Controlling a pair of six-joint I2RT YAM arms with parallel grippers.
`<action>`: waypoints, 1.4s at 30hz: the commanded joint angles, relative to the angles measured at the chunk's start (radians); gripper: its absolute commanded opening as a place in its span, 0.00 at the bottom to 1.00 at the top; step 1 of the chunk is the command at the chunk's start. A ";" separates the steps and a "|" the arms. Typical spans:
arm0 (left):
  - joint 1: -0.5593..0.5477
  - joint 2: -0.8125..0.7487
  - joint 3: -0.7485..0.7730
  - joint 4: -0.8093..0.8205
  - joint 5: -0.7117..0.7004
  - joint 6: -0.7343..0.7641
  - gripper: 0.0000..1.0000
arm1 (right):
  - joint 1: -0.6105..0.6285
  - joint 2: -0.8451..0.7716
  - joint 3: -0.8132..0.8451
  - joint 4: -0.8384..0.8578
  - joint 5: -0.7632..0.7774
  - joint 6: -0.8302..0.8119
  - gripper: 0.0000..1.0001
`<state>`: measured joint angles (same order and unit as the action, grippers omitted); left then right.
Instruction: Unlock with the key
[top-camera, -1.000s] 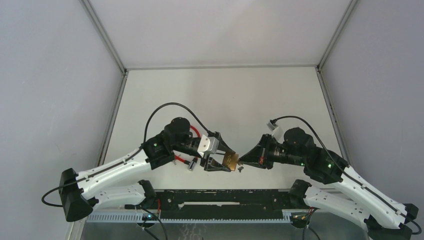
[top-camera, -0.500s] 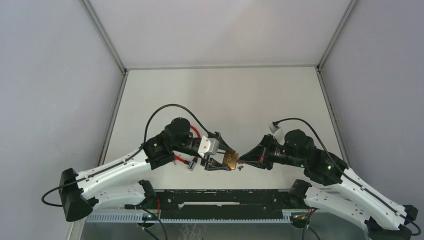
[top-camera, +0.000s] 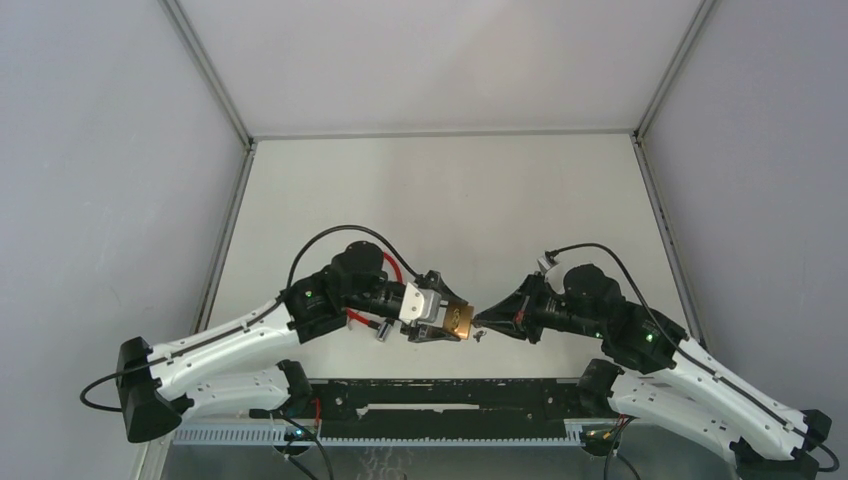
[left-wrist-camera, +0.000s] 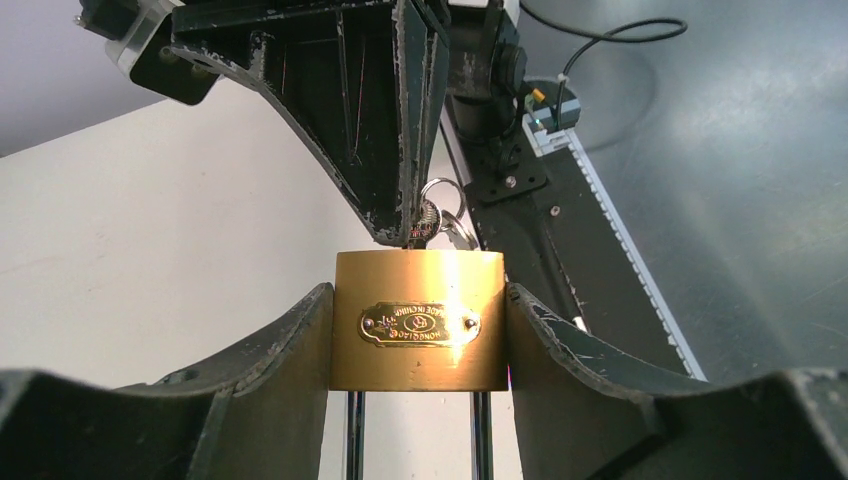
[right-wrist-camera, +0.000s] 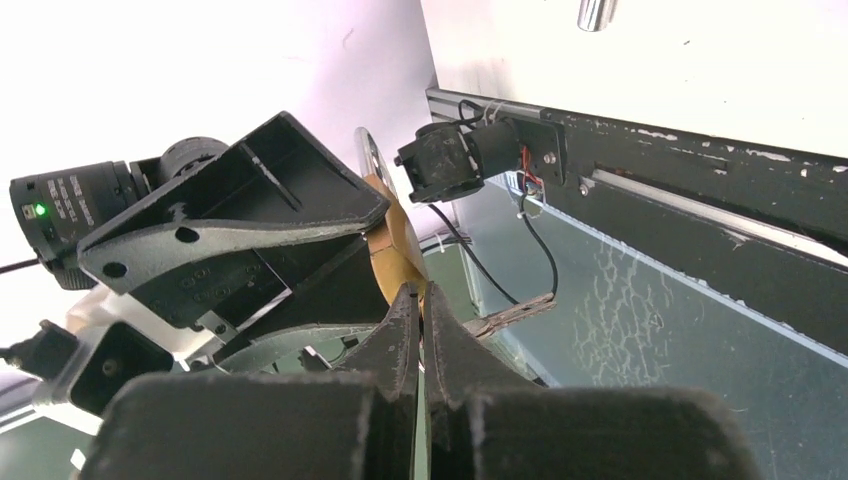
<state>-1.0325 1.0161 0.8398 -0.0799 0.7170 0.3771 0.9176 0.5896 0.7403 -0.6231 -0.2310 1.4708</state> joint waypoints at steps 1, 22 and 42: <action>-0.023 -0.041 0.074 0.112 -0.082 0.124 0.00 | 0.003 0.006 -0.034 0.071 -0.042 0.075 0.00; -0.115 -0.059 0.074 0.057 -0.264 0.350 0.00 | -0.053 -0.057 -0.188 0.244 -0.127 0.281 0.00; -0.129 -0.049 0.061 0.017 -0.287 0.375 0.00 | -0.132 -0.155 -0.190 0.126 -0.140 0.204 0.43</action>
<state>-1.1587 0.9916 0.8398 -0.1944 0.4332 0.7338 0.8204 0.4751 0.5282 -0.4347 -0.3328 1.7428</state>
